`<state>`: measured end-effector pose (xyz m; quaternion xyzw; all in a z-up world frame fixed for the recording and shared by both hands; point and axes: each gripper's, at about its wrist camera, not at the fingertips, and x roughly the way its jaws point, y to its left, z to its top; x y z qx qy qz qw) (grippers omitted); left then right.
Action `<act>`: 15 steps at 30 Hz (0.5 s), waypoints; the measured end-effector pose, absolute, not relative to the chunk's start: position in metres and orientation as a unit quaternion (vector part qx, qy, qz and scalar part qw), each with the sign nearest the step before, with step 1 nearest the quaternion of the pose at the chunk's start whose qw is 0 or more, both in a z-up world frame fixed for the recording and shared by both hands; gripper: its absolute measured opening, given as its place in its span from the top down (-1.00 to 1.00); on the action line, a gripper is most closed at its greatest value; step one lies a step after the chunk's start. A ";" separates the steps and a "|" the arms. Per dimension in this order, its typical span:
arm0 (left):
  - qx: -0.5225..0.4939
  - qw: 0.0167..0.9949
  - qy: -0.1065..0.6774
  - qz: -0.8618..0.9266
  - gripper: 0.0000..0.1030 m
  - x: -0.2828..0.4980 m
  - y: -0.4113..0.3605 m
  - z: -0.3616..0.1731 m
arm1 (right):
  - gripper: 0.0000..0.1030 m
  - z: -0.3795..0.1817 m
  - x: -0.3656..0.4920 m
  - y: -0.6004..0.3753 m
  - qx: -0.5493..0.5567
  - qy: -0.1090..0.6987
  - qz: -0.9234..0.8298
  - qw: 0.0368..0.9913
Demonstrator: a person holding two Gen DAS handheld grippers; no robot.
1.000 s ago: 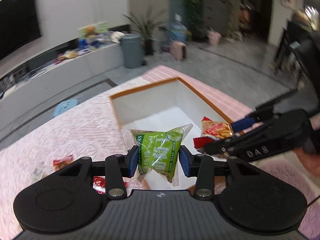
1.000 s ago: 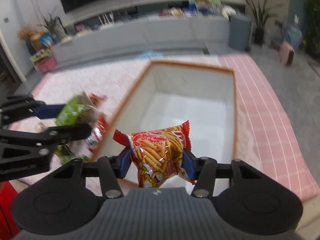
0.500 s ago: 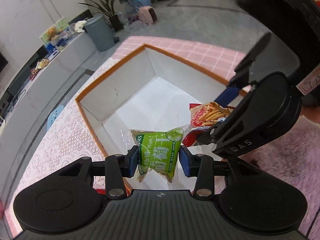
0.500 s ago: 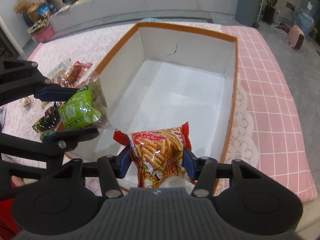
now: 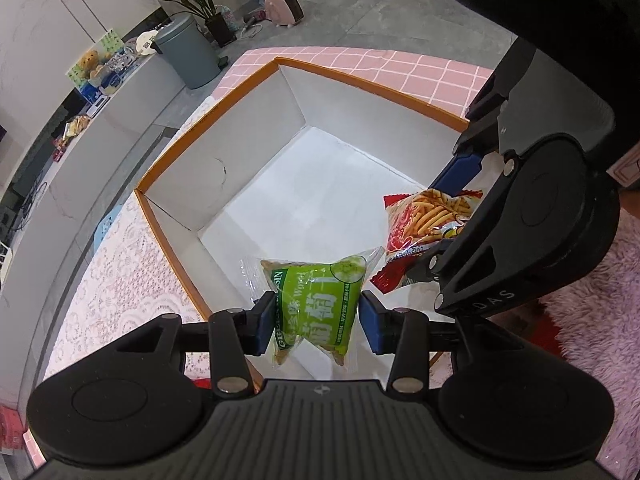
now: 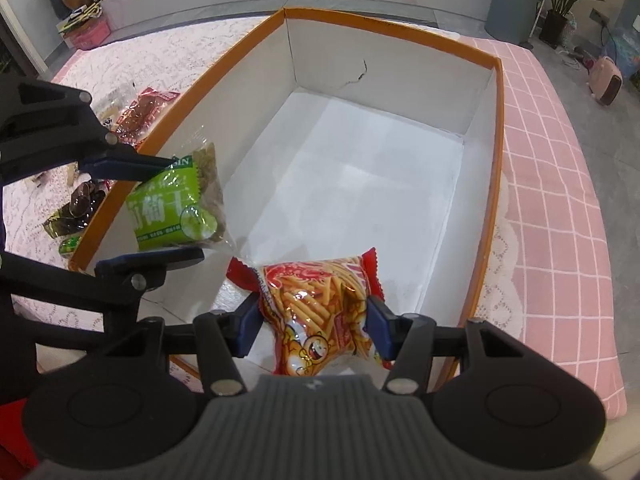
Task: Organize snacks
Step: 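Carry both snacks over the orange box and open both tools to drop them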
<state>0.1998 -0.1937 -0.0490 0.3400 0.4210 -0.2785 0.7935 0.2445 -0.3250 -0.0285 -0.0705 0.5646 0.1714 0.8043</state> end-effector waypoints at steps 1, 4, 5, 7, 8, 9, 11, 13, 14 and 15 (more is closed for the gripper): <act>0.341 0.793 0.422 -0.277 0.00 0.199 -0.194 -0.049 | -0.08 -0.028 0.244 -0.324 -0.072 0.565 0.171 0.804; 0.340 0.793 0.425 -0.273 -0.10 0.196 -0.194 -0.049 | -0.09 -0.029 0.243 -0.324 -0.075 0.567 0.169 0.803; 0.340 0.793 0.426 -0.271 -0.10 0.196 -0.194 -0.049 | -0.09 -0.028 0.243 -0.323 -0.076 0.568 0.168 0.802; 0.341 0.793 0.428 -0.269 -0.18 0.197 -0.193 -0.049 | -0.09 -0.027 0.244 -0.322 -0.077 0.570 0.165 0.801; 0.342 0.793 0.427 -0.269 -0.21 0.196 -0.193 -0.048 | -0.09 -0.027 0.244 -0.322 -0.077 0.572 0.165 0.800; 0.342 0.794 0.425 -0.270 -0.24 0.196 -0.192 -0.047 | -0.10 -0.027 0.245 -0.321 -0.078 0.573 0.164 0.799; 0.344 0.798 0.415 -0.269 -0.25 0.195 -0.191 -0.044 | -0.13 -0.026 0.246 -0.319 -0.079 0.576 0.161 0.798; 0.356 0.804 0.397 -0.263 -0.35 0.192 -0.190 -0.039 | -0.25 -0.022 0.245 -0.318 -0.083 0.574 0.156 0.800; 0.362 0.805 0.392 -0.261 -0.37 0.191 -0.189 -0.036 | -0.27 -0.020 0.245 -0.317 -0.087 0.572 0.153 0.801; 0.364 0.806 0.389 -0.260 -0.38 0.189 -0.188 -0.034 | -0.34 -0.018 0.247 -0.314 -0.092 0.571 0.151 0.802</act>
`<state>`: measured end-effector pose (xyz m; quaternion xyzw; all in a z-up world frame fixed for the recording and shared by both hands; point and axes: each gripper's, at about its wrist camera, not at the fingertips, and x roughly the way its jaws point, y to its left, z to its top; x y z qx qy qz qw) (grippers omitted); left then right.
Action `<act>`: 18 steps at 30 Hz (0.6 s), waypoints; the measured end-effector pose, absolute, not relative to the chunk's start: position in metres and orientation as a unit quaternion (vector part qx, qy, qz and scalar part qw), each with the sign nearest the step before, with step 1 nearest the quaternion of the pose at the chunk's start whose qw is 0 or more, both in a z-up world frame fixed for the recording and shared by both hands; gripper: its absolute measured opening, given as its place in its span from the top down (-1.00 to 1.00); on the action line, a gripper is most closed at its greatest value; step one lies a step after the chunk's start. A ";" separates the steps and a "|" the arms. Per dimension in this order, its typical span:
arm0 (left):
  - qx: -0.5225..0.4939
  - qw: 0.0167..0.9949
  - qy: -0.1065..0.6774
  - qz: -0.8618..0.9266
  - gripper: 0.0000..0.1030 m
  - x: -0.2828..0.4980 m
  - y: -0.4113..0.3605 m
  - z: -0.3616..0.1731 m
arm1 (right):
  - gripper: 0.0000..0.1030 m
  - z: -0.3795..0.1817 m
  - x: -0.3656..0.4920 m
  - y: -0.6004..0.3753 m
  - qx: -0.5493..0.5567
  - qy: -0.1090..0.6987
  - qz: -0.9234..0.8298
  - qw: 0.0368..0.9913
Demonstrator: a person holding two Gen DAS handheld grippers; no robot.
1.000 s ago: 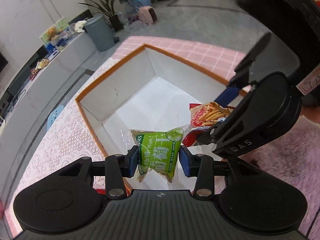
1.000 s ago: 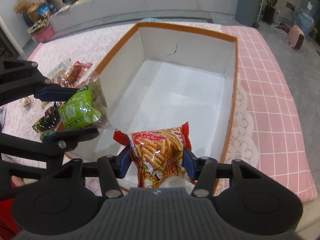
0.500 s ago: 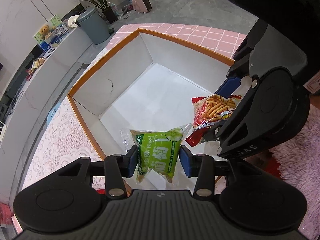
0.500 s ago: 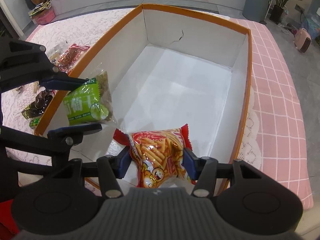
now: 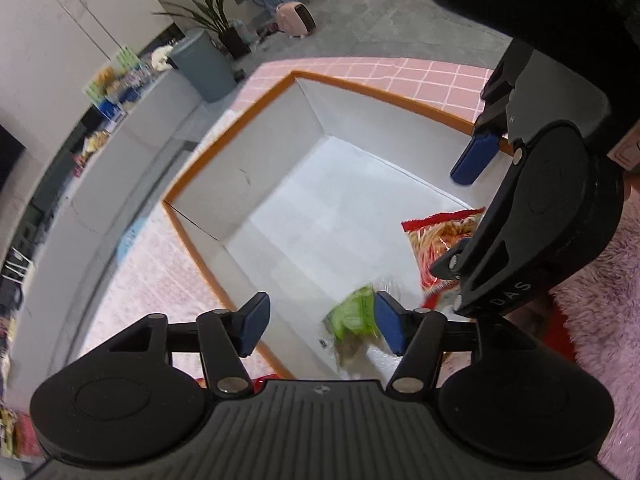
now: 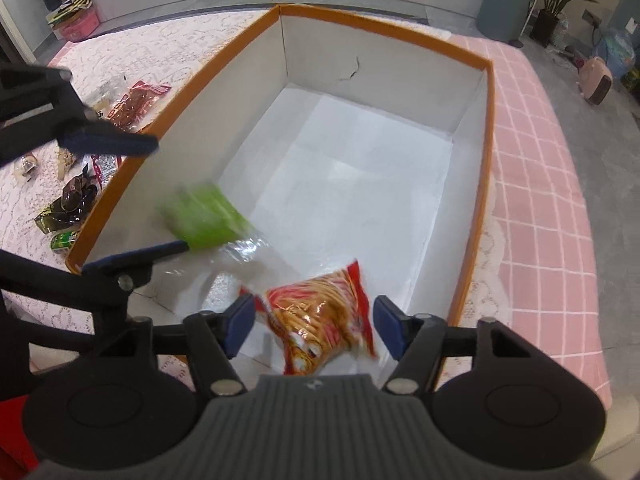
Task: Organize snacks
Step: 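Carry both snacks over the orange box and open both tools to drop them, then withdraw both tools from the box back toward the snack pile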
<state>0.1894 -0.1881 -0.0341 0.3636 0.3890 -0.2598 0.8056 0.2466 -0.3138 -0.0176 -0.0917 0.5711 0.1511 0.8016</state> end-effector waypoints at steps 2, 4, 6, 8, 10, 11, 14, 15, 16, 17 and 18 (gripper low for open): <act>0.358 0.810 0.387 -0.258 -0.38 0.188 -0.185 -0.028 | -0.42 -0.012 0.245 -0.310 -0.099 0.567 0.148 0.804; 0.347 0.817 0.383 -0.254 -0.38 0.185 -0.179 -0.021 | -0.44 -0.005 0.243 -0.307 -0.102 0.560 0.149 0.808; 0.332 0.826 0.379 -0.251 -0.38 0.183 -0.173 -0.013 | -0.46 0.002 0.239 -0.304 -0.101 0.553 0.146 0.815; 0.310 0.838 0.374 -0.247 -0.38 0.181 -0.165 -0.005 | -0.46 0.010 0.234 -0.300 -0.099 0.540 0.141 0.824; 0.289 0.853 0.367 -0.233 -0.38 0.178 -0.157 0.003 | -0.46 0.020 0.229 -0.299 -0.094 0.527 0.137 0.834; 0.277 0.861 0.362 -0.225 -0.39 0.176 -0.152 0.007 | -0.46 0.024 0.226 -0.298 -0.090 0.521 0.134 0.838; 0.244 0.879 0.351 -0.211 -0.39 0.169 -0.137 0.019 | -0.47 0.036 0.218 -0.296 -0.068 0.506 0.128 0.850; 0.234 0.885 0.347 -0.206 -0.39 0.167 -0.131 0.022 | -0.48 0.040 0.214 -0.295 -0.058 0.501 0.127 0.854; 0.226 0.890 0.343 -0.200 -0.39 0.164 -0.126 0.025 | -0.48 0.043 0.211 -0.294 -0.049 0.496 0.127 0.858; 0.220 0.894 0.339 -0.192 -0.39 0.161 -0.121 0.028 | -0.48 0.047 0.207 -0.292 -0.042 0.490 0.128 0.861; 0.214 0.899 0.335 -0.183 -0.39 0.159 -0.116 0.031 | -0.48 0.050 0.203 -0.289 -0.034 0.484 0.128 0.865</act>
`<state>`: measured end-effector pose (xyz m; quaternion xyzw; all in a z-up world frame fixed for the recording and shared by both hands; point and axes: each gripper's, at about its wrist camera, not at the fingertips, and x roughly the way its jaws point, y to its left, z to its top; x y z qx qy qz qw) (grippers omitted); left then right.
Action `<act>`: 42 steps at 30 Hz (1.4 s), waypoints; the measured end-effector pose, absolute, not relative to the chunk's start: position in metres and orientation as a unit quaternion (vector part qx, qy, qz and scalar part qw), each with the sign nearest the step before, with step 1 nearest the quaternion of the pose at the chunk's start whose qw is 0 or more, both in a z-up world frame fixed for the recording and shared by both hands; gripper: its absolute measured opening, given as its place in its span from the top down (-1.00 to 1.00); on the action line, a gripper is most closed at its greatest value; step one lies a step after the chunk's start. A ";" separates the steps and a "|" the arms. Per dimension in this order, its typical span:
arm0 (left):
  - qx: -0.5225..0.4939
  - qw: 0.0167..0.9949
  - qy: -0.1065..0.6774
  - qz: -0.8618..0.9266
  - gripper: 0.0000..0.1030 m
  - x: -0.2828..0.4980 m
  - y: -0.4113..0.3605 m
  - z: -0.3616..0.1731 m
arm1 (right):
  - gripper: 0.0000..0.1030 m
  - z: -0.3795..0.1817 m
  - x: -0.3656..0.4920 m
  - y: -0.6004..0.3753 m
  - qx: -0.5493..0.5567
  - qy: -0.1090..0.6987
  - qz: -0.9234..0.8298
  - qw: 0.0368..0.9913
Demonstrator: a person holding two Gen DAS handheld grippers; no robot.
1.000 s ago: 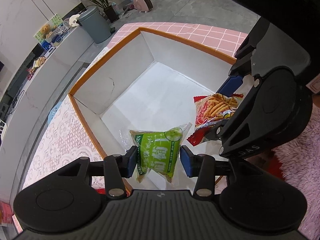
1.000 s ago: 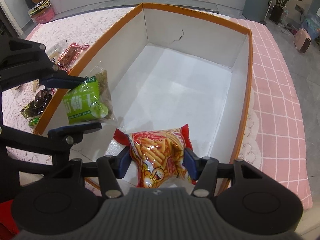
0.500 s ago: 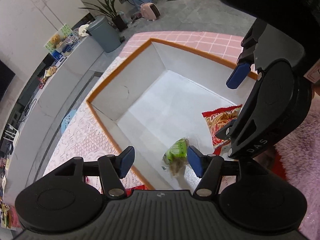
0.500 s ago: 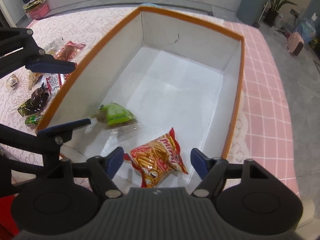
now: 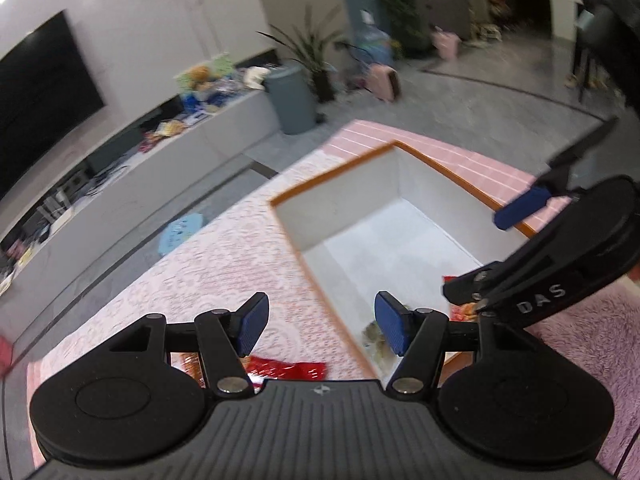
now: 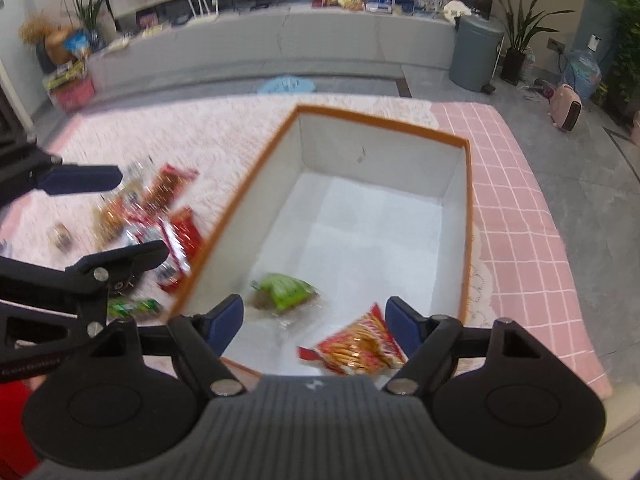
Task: Organize snacks
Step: 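Withdraw both tools from the box back toward the snack pile, then grasp the dark snack bag with the left tool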
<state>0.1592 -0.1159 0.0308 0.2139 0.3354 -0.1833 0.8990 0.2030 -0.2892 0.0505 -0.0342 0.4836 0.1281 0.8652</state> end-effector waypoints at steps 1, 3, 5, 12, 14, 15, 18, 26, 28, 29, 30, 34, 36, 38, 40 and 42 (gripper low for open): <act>0.207 0.904 0.332 -0.174 -0.39 0.157 -0.110 0.034 | -0.49 0.053 0.199 -0.287 -0.028 0.478 0.128 0.869; 0.188 0.913 0.325 -0.159 -0.39 0.152 -0.099 0.039 | -0.49 0.056 0.191 -0.281 -0.019 0.465 0.125 0.876; 0.162 0.922 0.320 -0.147 -0.39 0.148 -0.086 0.043 | -0.49 0.059 0.183 -0.276 -0.005 0.451 0.119 0.885; 0.103 0.940 0.309 -0.095 -0.39 0.135 -0.045 0.050 | -0.49 0.062 0.157 -0.250 0.050 0.394 0.099 0.912; 0.085 0.946 0.304 -0.075 -0.39 0.131 -0.032 0.050 | -0.49 0.062 0.151 -0.236 0.040 0.373 0.098 0.922; 0.074 0.948 0.303 -0.068 -0.39 0.129 -0.025 0.049 | -0.49 0.060 0.148 -0.229 0.031 0.362 0.099 0.926; 0.046 0.949 0.307 -0.056 -0.39 0.127 -0.006 0.043 | -0.49 0.055 0.142 -0.209 0.017 0.337 0.107 0.935; -0.037 0.944 0.326 -0.022 -0.39 0.128 0.050 0.024 | -0.49 0.032 0.145 -0.170 0.035 0.312 0.157 0.936; -0.056 0.940 0.336 -0.019 -0.39 0.129 0.064 0.017 | -0.47 0.025 0.148 -0.160 0.028 0.307 0.169 0.936; -0.066 0.937 0.341 -0.020 -0.39 0.131 0.070 0.013 | -0.47 0.022 0.150 -0.156 0.025 0.306 0.172 0.936; -0.076 0.935 0.345 -0.020 -0.39 0.132 0.076 0.009 | -0.42 0.019 0.153 -0.152 0.022 0.304 0.174 0.936; -0.096 0.925 0.367 -0.018 -0.35 0.141 0.091 -0.008 | -0.33 0.007 0.163 -0.137 0.012 0.308 0.197 0.931; -0.093 0.919 0.383 -0.025 -0.34 0.145 0.092 -0.017 | -0.24 0.001 0.166 -0.128 0.003 0.312 0.208 0.927; -0.089 0.913 0.398 -0.037 -0.32 0.150 0.091 -0.027 | -0.11 -0.007 0.169 -0.117 -0.008 0.318 0.214 0.923; -0.084 0.906 0.412 -0.045 -0.28 0.152 0.091 -0.037 | 0.03 -0.017 0.171 -0.108 -0.018 0.328 0.220 0.919; -0.080 0.900 0.425 -0.047 -0.26 0.154 0.090 -0.047 | 0.10 -0.029 0.173 -0.104 -0.026 0.339 0.223 0.914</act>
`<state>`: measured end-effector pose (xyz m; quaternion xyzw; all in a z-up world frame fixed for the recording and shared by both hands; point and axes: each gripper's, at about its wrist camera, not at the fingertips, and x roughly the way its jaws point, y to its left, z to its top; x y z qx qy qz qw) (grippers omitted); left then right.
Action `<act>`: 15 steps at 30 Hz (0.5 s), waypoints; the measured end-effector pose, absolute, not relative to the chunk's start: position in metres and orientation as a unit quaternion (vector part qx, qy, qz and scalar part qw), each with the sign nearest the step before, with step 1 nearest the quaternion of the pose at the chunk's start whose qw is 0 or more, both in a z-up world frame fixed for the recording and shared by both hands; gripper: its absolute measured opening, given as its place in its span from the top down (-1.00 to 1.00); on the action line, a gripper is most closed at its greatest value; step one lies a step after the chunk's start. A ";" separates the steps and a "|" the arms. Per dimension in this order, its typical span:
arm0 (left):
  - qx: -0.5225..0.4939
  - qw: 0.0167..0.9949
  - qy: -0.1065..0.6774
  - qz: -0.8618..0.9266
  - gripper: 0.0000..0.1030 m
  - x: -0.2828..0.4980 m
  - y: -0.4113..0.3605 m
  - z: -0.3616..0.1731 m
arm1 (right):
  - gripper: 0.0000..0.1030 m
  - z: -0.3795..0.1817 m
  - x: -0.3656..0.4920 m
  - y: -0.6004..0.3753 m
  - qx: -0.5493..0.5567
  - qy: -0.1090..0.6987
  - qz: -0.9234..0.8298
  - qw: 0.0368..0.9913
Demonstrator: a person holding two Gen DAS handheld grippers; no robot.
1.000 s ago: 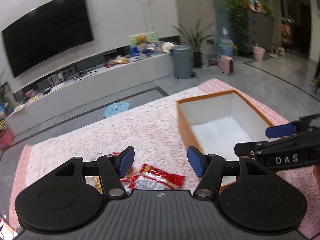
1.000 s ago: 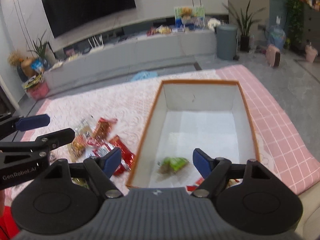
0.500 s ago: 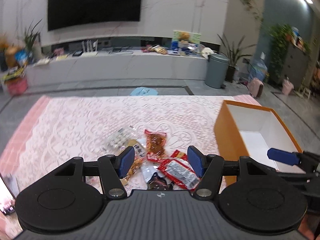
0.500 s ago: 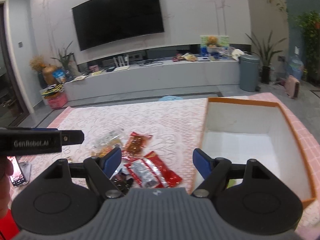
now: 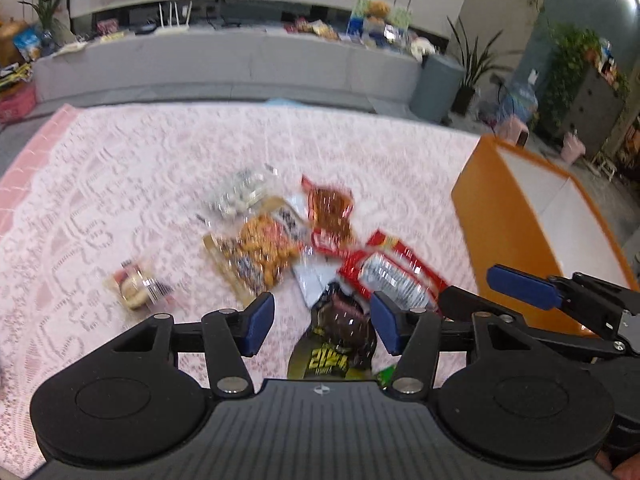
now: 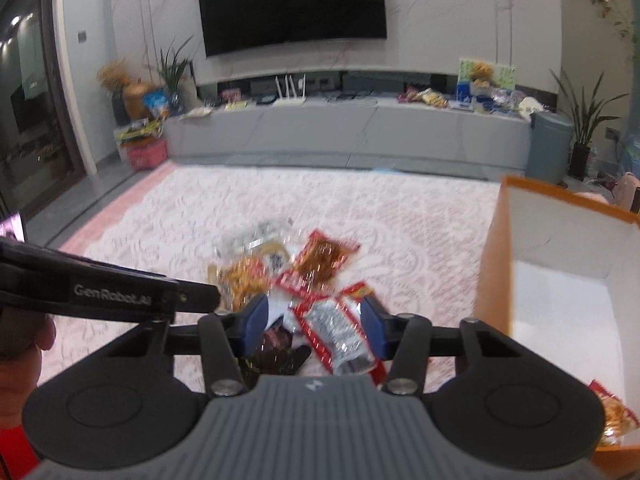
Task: Organize snacks
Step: 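Grasp the dark snack bag with the left tool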
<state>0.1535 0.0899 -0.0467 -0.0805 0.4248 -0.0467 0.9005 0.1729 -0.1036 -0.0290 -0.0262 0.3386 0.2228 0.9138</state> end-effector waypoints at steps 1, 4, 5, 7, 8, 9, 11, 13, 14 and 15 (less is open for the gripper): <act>-0.079 0.898 0.431 -0.048 -0.22 0.155 0.089 -0.050 | 0.15 -0.034 0.174 -0.102 -0.028 0.343 0.222 0.912; -0.076 0.893 0.440 -0.056 -0.16 0.158 0.089 -0.061 | 0.20 -0.050 0.180 -0.098 -0.033 0.358 0.217 0.907; -0.075 0.892 0.441 -0.058 -0.15 0.158 0.088 -0.063 | 0.22 -0.056 0.181 -0.096 -0.038 0.361 0.213 0.907; -0.072 0.891 0.445 -0.063 -0.13 0.162 0.086 -0.070 | 0.23 -0.063 0.182 -0.095 -0.049 0.367 0.209 0.905; -0.072 0.888 0.448 -0.067 -0.13 0.163 0.086 -0.074 | 0.23 -0.067 0.184 -0.095 -0.051 0.371 0.208 0.903; -0.074 0.886 0.451 -0.071 -0.14 0.166 0.087 -0.077 | 0.23 -0.072 0.185 -0.096 -0.051 0.376 0.207 0.902; -0.077 0.881 0.457 -0.091 -0.17 0.170 0.085 -0.083 | 0.23 -0.078 0.188 -0.096 -0.053 0.385 0.205 0.898; -0.079 0.876 0.462 -0.118 -0.21 0.175 0.081 -0.088 | 0.23 -0.086 0.190 -0.095 -0.061 0.395 0.199 0.895; -0.074 0.875 0.461 -0.124 -0.21 0.176 0.079 -0.090 | 0.23 -0.089 0.192 -0.095 -0.066 0.397 0.194 0.894; -0.064 0.877 0.459 -0.126 -0.24 0.176 0.076 -0.091 | 0.23 -0.092 0.193 -0.095 -0.070 0.401 0.189 0.894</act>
